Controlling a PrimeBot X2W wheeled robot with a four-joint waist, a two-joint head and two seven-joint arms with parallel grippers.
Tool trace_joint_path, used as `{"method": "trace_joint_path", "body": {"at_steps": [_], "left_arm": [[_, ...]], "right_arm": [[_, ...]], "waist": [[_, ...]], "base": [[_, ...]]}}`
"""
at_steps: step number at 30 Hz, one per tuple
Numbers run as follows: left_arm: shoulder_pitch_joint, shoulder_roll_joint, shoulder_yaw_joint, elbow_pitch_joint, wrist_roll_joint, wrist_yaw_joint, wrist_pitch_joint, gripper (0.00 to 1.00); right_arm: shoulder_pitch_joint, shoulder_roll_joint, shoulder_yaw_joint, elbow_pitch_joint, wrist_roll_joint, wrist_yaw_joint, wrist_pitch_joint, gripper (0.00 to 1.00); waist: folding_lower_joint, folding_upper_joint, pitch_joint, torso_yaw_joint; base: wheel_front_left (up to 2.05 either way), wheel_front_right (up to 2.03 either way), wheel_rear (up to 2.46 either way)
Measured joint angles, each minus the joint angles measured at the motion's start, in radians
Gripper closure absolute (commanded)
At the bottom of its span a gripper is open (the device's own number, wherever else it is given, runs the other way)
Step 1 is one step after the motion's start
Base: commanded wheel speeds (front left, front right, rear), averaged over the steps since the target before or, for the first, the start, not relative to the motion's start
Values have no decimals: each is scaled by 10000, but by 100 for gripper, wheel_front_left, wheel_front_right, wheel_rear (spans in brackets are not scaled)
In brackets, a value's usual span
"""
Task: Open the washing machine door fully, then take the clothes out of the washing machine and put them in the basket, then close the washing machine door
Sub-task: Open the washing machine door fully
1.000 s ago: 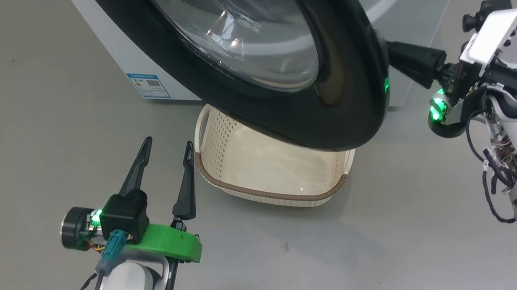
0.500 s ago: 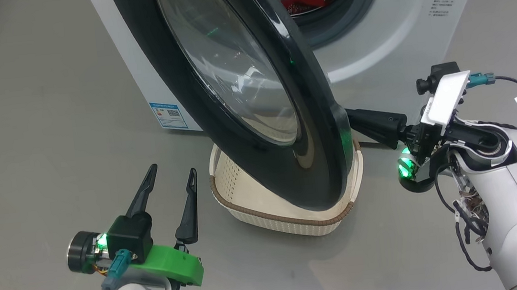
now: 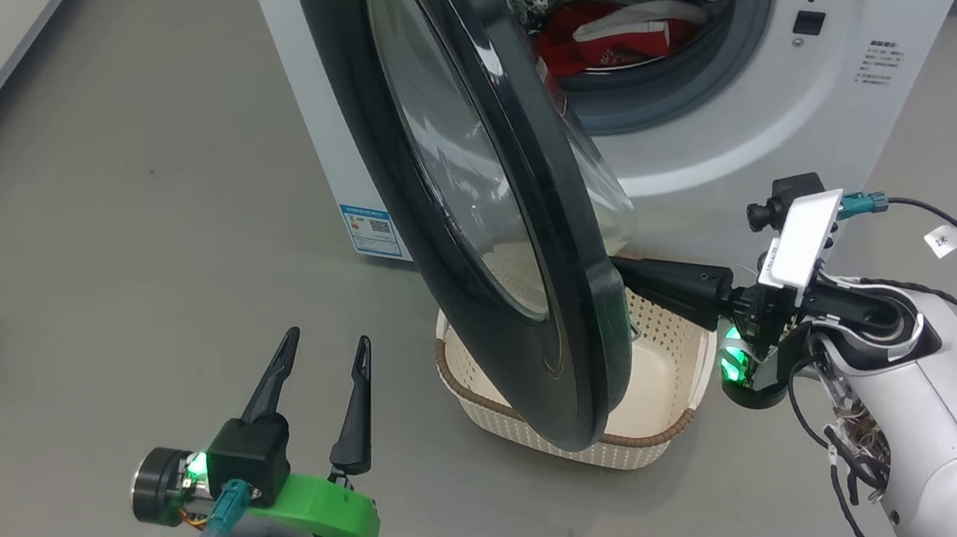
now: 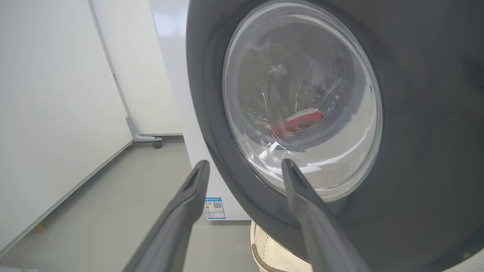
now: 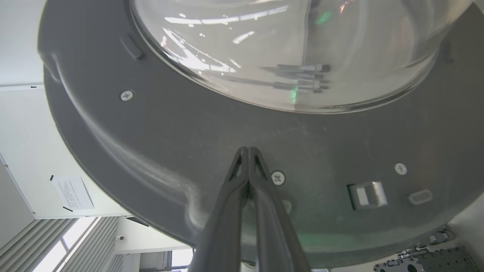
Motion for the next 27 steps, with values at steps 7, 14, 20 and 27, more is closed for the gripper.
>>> {"method": "trace_joint_path", "body": {"at_steps": [7, 14, 20, 27], "left_arm": [[73, 6, 31, 15, 6, -4, 0, 0], [246, 13, 69, 23, 121, -59, 0, 0], [275, 31, 176, 2, 176, -88, 0, 0], [290, 36, 184, -40, 176, -90, 0, 0]], "right_arm": [[366, 50, 318, -186, 107, 46, -134, 100], [601, 71, 723, -391, 293, 48, -337, 100], [770, 54, 1285, -598, 807, 48, -397, 100], [919, 84, 1774, -842, 1177, 48, -675, 100]], "waist": [[0, 0, -192, 492], [0, 0, -329, 867], [0, 0, -379, 1004], [0, 0, -367, 1088]], "base": [[0, 0, 0], [0, 0, 0], [0, 0, 0], [0, 0, 0]]}}
